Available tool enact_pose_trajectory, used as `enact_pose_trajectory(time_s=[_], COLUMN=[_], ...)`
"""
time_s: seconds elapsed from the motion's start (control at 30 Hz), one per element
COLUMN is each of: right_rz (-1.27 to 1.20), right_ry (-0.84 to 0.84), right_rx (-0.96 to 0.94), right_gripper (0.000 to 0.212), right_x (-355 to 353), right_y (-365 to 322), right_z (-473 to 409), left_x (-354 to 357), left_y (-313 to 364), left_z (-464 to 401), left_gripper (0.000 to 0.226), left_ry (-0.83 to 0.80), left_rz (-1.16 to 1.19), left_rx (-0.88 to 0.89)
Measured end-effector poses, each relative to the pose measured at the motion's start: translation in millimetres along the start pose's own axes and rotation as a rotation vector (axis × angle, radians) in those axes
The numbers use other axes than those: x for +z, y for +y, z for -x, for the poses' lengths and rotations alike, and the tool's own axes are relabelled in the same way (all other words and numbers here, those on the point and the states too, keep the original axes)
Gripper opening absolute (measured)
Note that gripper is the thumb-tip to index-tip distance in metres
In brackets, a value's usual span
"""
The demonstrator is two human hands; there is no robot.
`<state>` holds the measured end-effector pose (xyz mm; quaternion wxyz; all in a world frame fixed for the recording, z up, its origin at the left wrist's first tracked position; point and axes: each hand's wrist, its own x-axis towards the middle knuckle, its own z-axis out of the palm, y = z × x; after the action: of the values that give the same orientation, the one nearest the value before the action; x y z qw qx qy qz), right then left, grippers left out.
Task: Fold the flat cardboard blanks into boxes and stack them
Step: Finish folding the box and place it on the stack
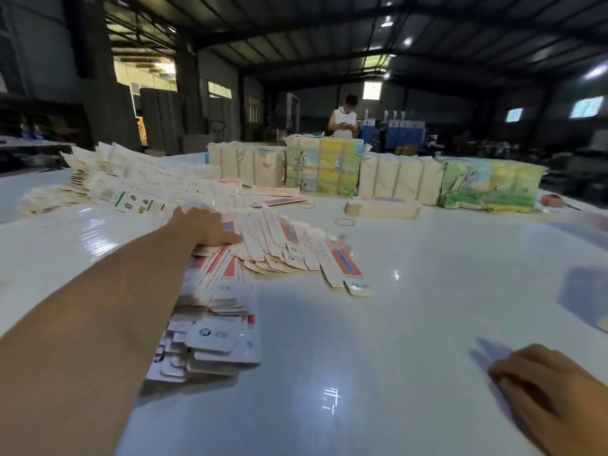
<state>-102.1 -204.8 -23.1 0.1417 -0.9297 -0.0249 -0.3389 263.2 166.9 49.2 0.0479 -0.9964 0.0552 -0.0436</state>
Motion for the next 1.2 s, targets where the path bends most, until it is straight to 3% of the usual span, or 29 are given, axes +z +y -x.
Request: enact_pose_trajectory(time_s=[0.07, 0.17, 0.3, 0.4, 0.47, 0.63, 0.73, 0.93, 1.1, 1.2], right_rz=[-0.001, 0.021, 0.122, 0.163, 0.139, 0.108, 0.107, 0.159, 0.235, 0.253], right_ry=[0.007, -0.026, 0.023, -0.021, -0.055, -0.13, -0.138, -0.175, -0.219, -0.244], right_rx=[-0.014, 0.021, 0.037, 0.037, 0.06, 0.117, 0.137, 0.142, 0.139, 0.136], right_gripper=[0.076, 0.075, 0.03, 0.011, 0.014, 0.016, 0.016, 0.035, 0.036, 0.031], right_x=[0, 1, 0, -2, -3, -10, -12, -11, -10, -9], right_y=[4, 4, -3, -9, -12, -22, -24, -23, -21, -18], right_z=[0, 2, 3, 5, 8, 13, 15, 14, 13, 11], left_x=[9, 6, -6, -4, -5, -16, -33, -56, -57, -79], left_y=[3, 8, 5, 8, 13, 33, 37, 37, 46, 61], left_z=[1, 8, 27, 57, 79, 131, 151, 189, 245, 277], left_gripper=[0.067, 0.039, 0.052, 0.086, 0.084, 0.039, 0.034, 0.028, 0.026, 0.021], left_ry=[0.006, 0.168, -0.015, -0.136, -0.144, -0.08, -0.082, 0.185, 0.079, 0.29], left_rz=[0.065, 0.023, -0.004, -0.105, -0.133, -0.18, -0.212, -0.716, -0.655, -0.705], left_rx=[0.006, 0.069, 0.069, 0.122, 0.18, 0.183, 0.187, 0.371, 0.346, 0.332])
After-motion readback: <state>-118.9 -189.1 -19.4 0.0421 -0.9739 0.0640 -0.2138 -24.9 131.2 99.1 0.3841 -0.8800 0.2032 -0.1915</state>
